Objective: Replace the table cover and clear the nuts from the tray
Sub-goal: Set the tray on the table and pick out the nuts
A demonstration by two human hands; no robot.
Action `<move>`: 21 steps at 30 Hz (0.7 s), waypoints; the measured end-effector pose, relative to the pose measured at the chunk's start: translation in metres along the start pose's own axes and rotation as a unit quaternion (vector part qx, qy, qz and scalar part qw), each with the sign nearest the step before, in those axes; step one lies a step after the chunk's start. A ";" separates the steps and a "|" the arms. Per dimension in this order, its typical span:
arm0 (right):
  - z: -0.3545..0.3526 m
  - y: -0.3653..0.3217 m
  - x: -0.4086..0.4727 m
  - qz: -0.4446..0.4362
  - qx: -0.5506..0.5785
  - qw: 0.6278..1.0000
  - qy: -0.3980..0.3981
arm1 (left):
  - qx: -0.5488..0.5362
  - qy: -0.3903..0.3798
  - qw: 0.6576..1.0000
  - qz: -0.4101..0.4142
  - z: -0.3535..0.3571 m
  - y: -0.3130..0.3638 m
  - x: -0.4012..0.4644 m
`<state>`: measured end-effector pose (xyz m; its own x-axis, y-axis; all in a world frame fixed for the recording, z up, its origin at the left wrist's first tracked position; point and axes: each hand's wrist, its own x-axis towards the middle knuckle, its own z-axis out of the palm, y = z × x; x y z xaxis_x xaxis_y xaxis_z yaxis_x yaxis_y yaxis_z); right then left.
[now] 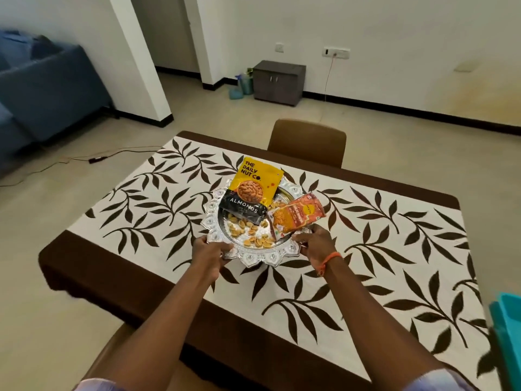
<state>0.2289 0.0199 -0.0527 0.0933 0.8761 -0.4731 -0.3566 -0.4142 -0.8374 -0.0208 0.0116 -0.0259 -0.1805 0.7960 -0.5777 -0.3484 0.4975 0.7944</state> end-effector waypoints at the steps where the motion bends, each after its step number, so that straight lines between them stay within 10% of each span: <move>1: 0.003 -0.001 0.001 -0.003 0.000 1.000 0.006 | -0.001 -0.008 1.000 0.000 -0.001 0.003 0.006; 21: 0.014 0.016 -0.010 -0.007 -0.009 0.992 0.124 | 0.090 -0.077 0.993 -0.008 -0.014 -0.002 0.058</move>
<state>0.2095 0.0077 -0.0574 0.3245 0.7952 -0.5122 -0.3375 -0.4085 -0.8481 -0.0436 0.0522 -0.0635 -0.0284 0.8234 -0.5667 -0.1780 0.5537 0.8135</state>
